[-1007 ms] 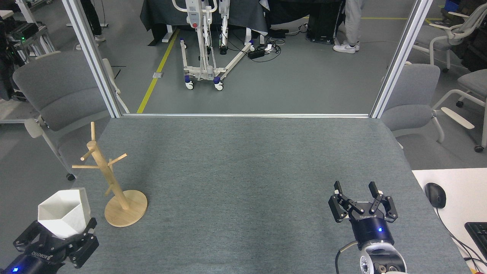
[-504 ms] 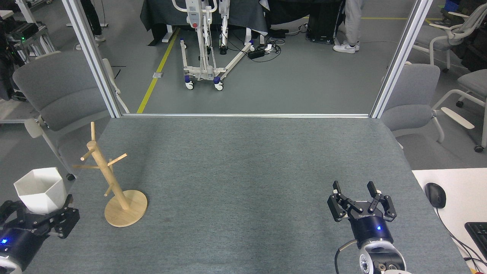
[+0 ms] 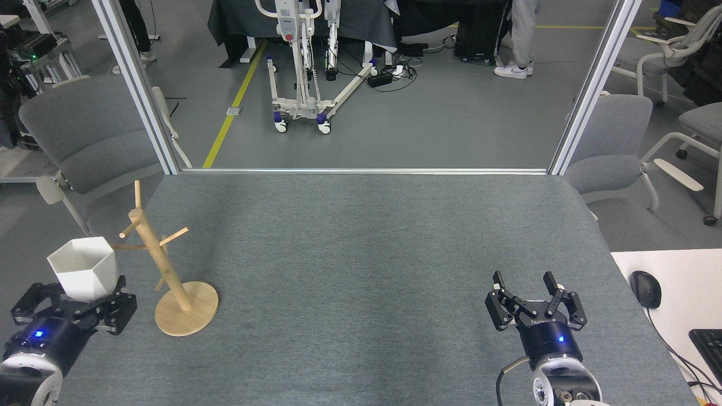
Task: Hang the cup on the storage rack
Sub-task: 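Carry the cup with the left gripper toward the wooden stand, then lower the cup onto a peg of the wooden stand with the left gripper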
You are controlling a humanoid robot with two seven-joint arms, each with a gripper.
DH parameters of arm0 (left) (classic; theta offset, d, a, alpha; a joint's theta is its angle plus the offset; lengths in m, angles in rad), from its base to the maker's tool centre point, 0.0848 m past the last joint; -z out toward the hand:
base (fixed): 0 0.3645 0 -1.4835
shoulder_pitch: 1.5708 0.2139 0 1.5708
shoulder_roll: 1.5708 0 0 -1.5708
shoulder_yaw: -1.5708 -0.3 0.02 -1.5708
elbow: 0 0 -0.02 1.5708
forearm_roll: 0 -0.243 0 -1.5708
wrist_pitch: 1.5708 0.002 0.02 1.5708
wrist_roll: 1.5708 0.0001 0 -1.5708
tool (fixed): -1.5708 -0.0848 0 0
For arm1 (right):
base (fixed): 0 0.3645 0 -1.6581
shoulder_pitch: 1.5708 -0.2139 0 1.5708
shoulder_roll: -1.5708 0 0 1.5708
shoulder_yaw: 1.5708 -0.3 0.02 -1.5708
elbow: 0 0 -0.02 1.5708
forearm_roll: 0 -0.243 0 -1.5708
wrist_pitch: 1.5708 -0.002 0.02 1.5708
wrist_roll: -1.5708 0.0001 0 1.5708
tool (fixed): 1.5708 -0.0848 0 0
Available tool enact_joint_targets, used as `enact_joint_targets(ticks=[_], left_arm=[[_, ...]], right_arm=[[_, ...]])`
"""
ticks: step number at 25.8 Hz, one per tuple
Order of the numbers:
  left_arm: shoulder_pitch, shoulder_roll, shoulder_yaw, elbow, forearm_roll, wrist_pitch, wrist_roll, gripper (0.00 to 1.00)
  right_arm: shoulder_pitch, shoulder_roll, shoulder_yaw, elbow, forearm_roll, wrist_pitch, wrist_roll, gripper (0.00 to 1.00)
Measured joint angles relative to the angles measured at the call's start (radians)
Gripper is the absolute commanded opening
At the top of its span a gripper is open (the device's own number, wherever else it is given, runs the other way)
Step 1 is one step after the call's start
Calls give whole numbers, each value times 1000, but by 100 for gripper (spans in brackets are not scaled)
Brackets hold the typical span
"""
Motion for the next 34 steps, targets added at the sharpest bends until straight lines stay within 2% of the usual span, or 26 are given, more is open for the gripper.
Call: enact_joint_targets(ticks=[6, 16, 26, 34], left_arm=[[-7, -1, -31, 9, -3, 2, -1, 0], [-34, 2, -95, 61, -30, 69, -1, 0], [-26, 10, -94, 70, -26, 55, 2, 0], [6, 11, -43, 66, -21, 16, 9, 0]], right_arm=[[-1, -1, 1, 12, 1, 0, 0, 100], [-33, 1, 2, 39, 1, 0, 2, 100], [-44, 10, 8, 53, 4, -1, 4, 100], [-51, 12, 9, 57, 5, -1, 1, 100]])
